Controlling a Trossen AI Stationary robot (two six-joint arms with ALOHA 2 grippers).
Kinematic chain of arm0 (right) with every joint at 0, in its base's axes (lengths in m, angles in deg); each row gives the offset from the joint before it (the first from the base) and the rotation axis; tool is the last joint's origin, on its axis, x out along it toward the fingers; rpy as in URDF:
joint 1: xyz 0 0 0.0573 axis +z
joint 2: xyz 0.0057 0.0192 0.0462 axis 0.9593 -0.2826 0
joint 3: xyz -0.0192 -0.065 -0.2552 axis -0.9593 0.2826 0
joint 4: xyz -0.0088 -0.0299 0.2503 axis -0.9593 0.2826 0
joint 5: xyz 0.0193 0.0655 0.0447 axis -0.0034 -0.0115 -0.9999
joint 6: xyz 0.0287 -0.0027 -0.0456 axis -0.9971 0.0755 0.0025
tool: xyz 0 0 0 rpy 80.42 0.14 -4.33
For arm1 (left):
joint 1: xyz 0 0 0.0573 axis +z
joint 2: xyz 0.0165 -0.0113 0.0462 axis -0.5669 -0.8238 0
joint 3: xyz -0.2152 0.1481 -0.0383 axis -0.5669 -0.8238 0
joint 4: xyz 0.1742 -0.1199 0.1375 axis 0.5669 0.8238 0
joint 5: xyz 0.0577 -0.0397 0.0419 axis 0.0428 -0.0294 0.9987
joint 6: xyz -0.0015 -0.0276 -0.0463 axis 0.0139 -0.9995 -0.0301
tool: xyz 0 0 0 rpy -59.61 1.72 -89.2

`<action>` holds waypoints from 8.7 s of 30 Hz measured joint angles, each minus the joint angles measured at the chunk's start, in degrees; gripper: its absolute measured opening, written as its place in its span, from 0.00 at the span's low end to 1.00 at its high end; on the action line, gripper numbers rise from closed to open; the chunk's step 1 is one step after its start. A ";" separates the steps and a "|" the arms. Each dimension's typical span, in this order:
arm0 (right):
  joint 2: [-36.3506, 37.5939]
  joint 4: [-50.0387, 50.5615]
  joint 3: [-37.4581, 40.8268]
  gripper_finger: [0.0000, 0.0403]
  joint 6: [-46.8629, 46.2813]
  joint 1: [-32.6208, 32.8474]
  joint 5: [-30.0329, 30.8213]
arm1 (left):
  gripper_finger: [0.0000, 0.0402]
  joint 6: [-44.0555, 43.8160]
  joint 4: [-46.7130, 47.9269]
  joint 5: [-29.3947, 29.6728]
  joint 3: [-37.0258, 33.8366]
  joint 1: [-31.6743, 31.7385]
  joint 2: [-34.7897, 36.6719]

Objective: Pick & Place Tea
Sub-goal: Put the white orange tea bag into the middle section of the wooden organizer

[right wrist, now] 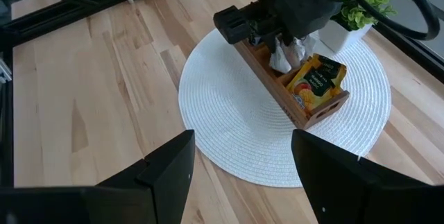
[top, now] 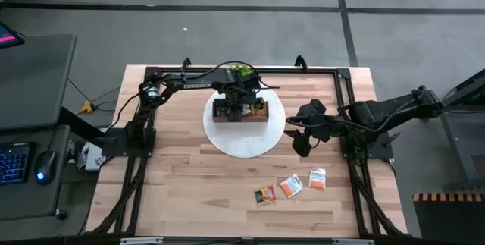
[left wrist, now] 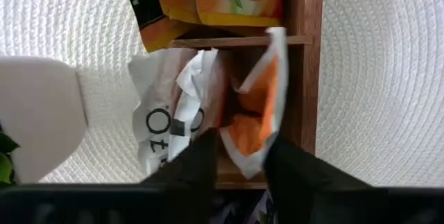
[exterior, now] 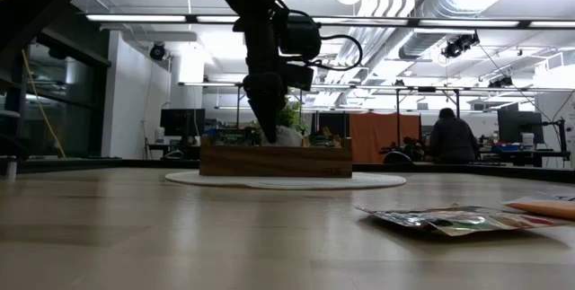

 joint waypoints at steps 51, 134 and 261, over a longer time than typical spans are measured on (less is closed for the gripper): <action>-0.02 0.04 0.02 0.59 0.68 -0.02 -1.49 | 0.55 -7.55 8.19 -1.61 12.25 -1.23 1.54; -0.07 -22.32 34.62 0.59 -41.76 12.98 -23.69 | 0.55 -55.95 -3.01 12.62 -48.33 -26.36 86.12; -21.05 -16.47 20.75 0.00 -34.02 10.32 -23.29 | 0.55 -50.88 -0.44 9.14 -49.16 -26.34 88.06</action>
